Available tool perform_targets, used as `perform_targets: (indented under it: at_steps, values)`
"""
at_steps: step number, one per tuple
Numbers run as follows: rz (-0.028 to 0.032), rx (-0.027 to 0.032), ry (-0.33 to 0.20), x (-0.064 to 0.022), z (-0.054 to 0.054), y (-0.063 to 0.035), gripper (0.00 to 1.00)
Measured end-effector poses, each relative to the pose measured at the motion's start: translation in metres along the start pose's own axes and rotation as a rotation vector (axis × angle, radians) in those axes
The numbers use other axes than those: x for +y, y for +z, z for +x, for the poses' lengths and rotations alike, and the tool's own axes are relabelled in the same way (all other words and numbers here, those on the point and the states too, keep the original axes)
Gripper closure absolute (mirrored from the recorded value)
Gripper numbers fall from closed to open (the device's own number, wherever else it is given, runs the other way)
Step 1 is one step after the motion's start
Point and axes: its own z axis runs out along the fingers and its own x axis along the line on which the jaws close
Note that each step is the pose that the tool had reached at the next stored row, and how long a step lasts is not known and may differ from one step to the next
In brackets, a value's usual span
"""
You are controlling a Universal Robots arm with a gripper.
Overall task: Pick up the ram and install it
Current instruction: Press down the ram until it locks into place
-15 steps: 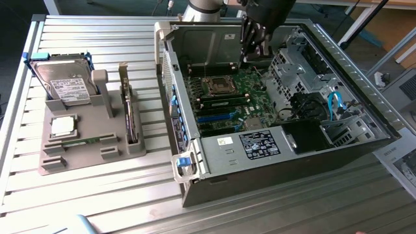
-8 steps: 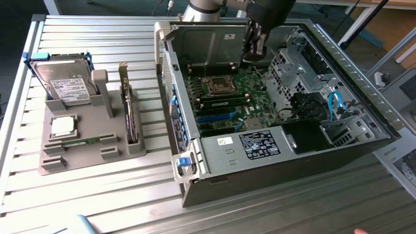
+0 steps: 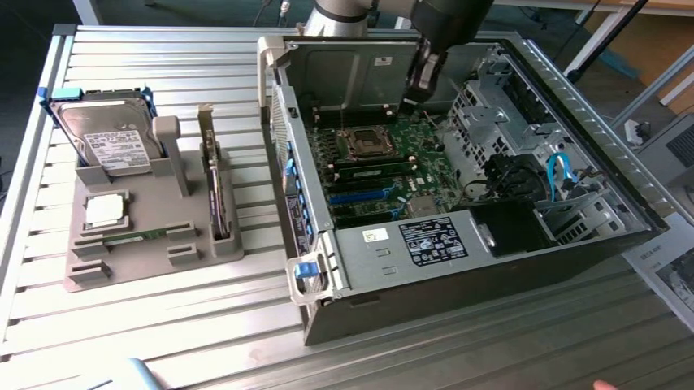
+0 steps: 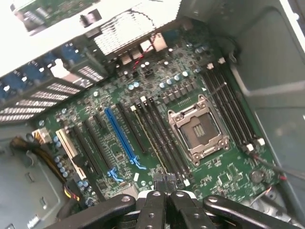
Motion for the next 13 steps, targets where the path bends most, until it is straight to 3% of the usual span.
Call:
perform_targets:
  at_steps: [5, 7, 13]
  values:
    - [0.0024, 0.0004, 0.102, 0.0, 0.0, 0.0, 0.9]
    - [0.0041, 0.0006, 0.179, 0.0, 0.0, 0.0, 0.9]
    - [0.0075, 0.0012, 0.325, 0.0, 0.0, 0.0, 0.9]
